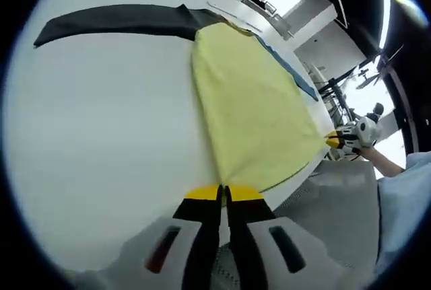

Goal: Fold the garment on the visible template until the final outline fits inside the template.

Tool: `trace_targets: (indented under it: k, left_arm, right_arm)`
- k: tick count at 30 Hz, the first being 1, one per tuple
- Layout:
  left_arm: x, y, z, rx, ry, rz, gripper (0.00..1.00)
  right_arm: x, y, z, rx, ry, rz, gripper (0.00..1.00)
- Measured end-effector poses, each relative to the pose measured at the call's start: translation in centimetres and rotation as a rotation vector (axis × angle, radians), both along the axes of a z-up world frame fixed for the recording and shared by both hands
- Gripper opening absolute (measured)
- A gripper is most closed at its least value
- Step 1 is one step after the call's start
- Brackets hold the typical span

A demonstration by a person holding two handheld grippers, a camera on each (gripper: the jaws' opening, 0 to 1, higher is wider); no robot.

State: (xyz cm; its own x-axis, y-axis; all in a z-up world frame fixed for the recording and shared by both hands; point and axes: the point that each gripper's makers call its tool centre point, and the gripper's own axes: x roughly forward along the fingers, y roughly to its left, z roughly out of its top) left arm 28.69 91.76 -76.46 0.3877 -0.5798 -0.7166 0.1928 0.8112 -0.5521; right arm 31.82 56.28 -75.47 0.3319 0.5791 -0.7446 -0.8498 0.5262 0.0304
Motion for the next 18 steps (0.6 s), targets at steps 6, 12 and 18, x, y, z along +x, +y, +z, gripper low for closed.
trace_targets:
  k: [6, 12, 18]
  left_arm:
    - [-0.01, 0.04, -0.31, 0.012, -0.004, 0.0, 0.0]
    - [0.0, 0.07, -0.38, 0.012, -0.01, 0.002, 0.0]
    - [0.18, 0.32, -0.2, 0.016, -0.056, 0.013, 0.0]
  right_arm:
    - [-0.07, -0.05, -0.32, -0.002, 0.007, -0.004, 0.0]
    - [-0.09, -0.02, -0.45, -0.001, 0.013, -0.007, 0.0]
    - [0.04, 0.3, 0.55, 0.093, 0.053, -0.076, 0.01]
